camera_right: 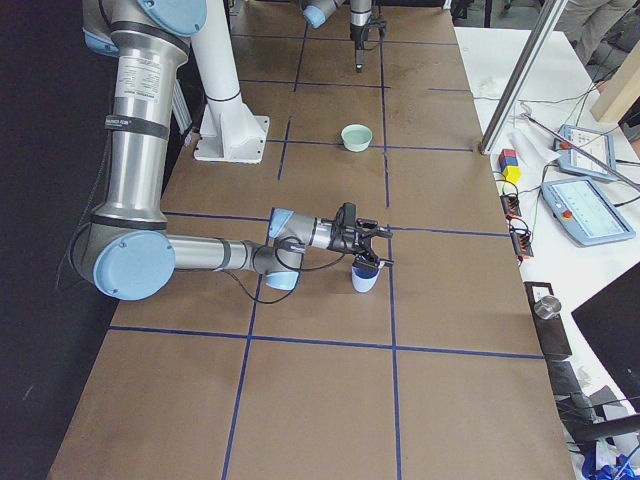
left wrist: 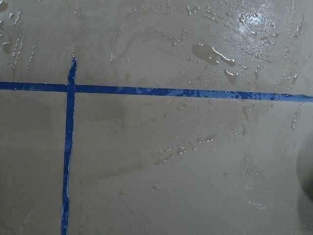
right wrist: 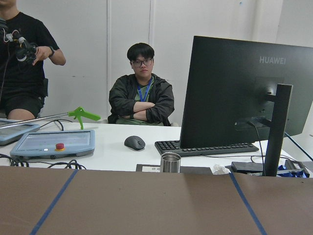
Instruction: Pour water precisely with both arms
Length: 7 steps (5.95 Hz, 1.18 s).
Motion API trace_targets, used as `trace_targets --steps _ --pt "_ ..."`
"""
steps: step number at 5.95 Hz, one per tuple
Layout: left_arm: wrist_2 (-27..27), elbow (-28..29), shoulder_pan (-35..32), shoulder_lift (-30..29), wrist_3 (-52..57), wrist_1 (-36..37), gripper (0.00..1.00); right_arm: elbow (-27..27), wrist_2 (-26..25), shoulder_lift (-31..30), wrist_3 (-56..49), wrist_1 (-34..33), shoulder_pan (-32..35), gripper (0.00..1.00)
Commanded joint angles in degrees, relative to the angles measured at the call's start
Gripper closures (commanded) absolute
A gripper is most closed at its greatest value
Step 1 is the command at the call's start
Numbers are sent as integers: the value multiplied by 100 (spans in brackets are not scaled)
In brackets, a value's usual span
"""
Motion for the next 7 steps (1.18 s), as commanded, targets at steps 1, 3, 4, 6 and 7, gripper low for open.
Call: trace_targets --steps 1,3,4,6,7 --pt "0 -10 9 -11 -111 0 0 -4 2406 154 -216 -475 1568 0" --pt "0 -19 18 -47 -227 0 0 -39 4021 348 -661 -1441 2443 0" --pt "9 -19 18 -47 -253 0 0 -56 4924 331 -865 -1881 2733 0" --pt "17 -1 26 -47 -253 0 0 -65 6579 209 -1818 -2952 3489 0" --pt "44 16 105 -47 -270 -9 0 -65 6942 173 -2948 -3810 3805 0"
